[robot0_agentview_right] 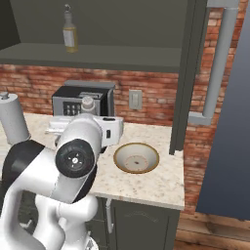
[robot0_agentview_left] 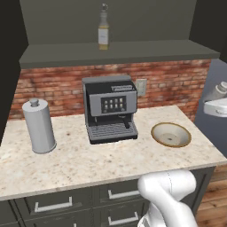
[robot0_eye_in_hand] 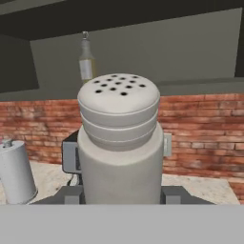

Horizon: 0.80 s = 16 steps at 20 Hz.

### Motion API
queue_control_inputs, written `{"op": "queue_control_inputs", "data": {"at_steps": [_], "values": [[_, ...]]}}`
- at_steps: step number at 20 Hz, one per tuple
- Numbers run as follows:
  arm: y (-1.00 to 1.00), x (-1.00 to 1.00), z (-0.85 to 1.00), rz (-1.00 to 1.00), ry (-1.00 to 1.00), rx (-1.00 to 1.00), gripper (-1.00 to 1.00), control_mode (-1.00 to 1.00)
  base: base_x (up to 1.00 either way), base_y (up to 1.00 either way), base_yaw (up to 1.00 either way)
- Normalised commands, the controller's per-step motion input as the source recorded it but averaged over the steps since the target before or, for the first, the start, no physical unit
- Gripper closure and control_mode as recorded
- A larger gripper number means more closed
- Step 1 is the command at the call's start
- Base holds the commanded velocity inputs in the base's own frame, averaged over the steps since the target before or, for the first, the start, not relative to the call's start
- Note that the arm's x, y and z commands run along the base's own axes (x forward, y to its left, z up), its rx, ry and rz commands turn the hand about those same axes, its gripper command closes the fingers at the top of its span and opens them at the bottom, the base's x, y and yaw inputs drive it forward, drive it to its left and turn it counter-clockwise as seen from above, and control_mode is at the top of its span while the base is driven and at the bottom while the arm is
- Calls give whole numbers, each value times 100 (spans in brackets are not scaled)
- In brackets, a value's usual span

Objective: Retrieve the bottle and the shaker from the cabinet and place them next to the mixing bowl on the counter. Then add garlic from the fridge to the mixing bowl.

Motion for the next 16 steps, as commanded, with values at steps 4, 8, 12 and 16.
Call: {"op": "queue_control_inputs", "data": {"at_steps": [4, 8, 12, 16], "values": [[-16, -18, -43, 4, -2, 0, 100, -100, 0, 0, 0], [-12, -8, -9, 4, -4, 0, 100, -100, 0, 0, 0], [-14, -4, -12, 1, -2, 0, 100, -100, 0, 0, 0], [-24, -1, -36, 0, 0, -3, 100, -100, 0, 0, 0]]}}
